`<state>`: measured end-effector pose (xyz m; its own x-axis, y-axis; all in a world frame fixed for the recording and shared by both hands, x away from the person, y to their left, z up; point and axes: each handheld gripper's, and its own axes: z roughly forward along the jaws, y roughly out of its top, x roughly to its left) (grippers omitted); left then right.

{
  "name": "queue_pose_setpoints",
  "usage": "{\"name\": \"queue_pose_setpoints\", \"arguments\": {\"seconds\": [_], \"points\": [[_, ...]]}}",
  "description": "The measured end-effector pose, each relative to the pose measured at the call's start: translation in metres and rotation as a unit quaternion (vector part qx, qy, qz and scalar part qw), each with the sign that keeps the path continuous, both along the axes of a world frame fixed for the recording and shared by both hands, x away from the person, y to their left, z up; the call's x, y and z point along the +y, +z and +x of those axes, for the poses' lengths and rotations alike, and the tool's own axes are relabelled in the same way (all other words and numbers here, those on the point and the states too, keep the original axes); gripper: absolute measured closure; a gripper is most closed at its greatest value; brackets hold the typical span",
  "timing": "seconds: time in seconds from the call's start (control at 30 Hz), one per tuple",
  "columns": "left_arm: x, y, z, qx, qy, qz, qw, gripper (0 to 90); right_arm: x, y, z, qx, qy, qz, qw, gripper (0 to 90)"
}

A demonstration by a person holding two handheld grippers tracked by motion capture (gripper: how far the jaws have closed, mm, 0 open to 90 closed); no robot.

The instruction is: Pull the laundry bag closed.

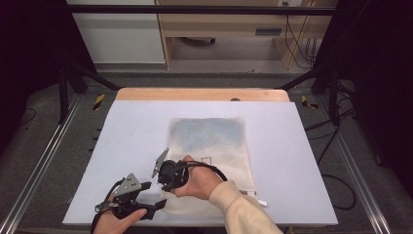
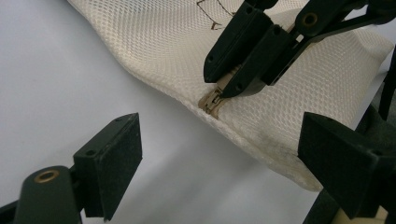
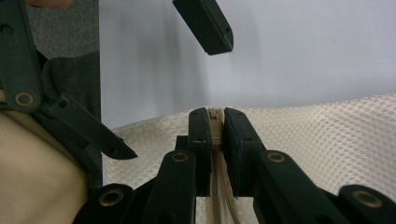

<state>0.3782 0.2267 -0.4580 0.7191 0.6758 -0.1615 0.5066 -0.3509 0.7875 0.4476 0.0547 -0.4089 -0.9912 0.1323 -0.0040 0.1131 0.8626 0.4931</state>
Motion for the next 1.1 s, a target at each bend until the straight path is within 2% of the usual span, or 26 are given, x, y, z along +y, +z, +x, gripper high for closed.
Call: {"name": "queue_pose_setpoints", "arguments": {"seconds": [0.2, 0.27, 0.43, 0.5, 0.6, 0.7, 0.87, 0.93, 1.1], "points": [[-0.004, -0.005, 0.007, 0.018, -0.003, -0.017, 0.9997, 15.1, -0.001, 0.001, -0.001, 0.001, 0.000, 0.003, 1.0000, 81.8], [-0.006, -0.008, 0.011, 0.029, -0.002, -0.029, 0.9992, 15.5, -0.001, 0.001, 0.000, 0.001, 0.000, 0.005, 1.0000, 81.8], [-0.008, -0.012, 0.015, 0.034, -0.001, -0.024, 0.9991, 15.7, -0.001, 0.002, -0.001, 0.000, 0.000, 0.004, 1.0000, 81.8], [-0.009, -0.014, 0.017, 0.043, -0.006, -0.037, 0.9984, 16.3, -0.002, 0.002, -0.001, 0.000, 0.000, 0.006, 1.0000, 81.8], [-0.010, -0.015, 0.018, 0.045, -0.007, -0.039, 0.9982, 16.4, -0.002, 0.002, 0.000, -0.001, 0.003, 0.007, 1.0000, 81.9], [-0.012, -0.018, 0.021, 0.054, -0.015, -0.055, 0.9970, 18.2, -0.003, 0.003, 0.000, -0.003, 0.003, 0.010, 0.9999, 81.9], [-0.014, -0.020, 0.024, 0.065, -0.022, -0.065, 0.9955, 22.6, -0.004, 0.004, 0.000, -0.003, 0.004, 0.010, 0.9999, 81.8], [-0.014, -0.021, 0.025, 0.074, -0.024, -0.078, 0.9939, 23.8, -0.004, 0.004, 0.000, -0.004, 0.005, 0.010, 0.9999, 81.8], [-0.017, -0.024, 0.028, 0.085, -0.035, -0.090, 0.9917, 30.6, -0.003, 0.005, 0.000, -0.005, 0.005, 0.012, 0.9999, 81.8]]}}
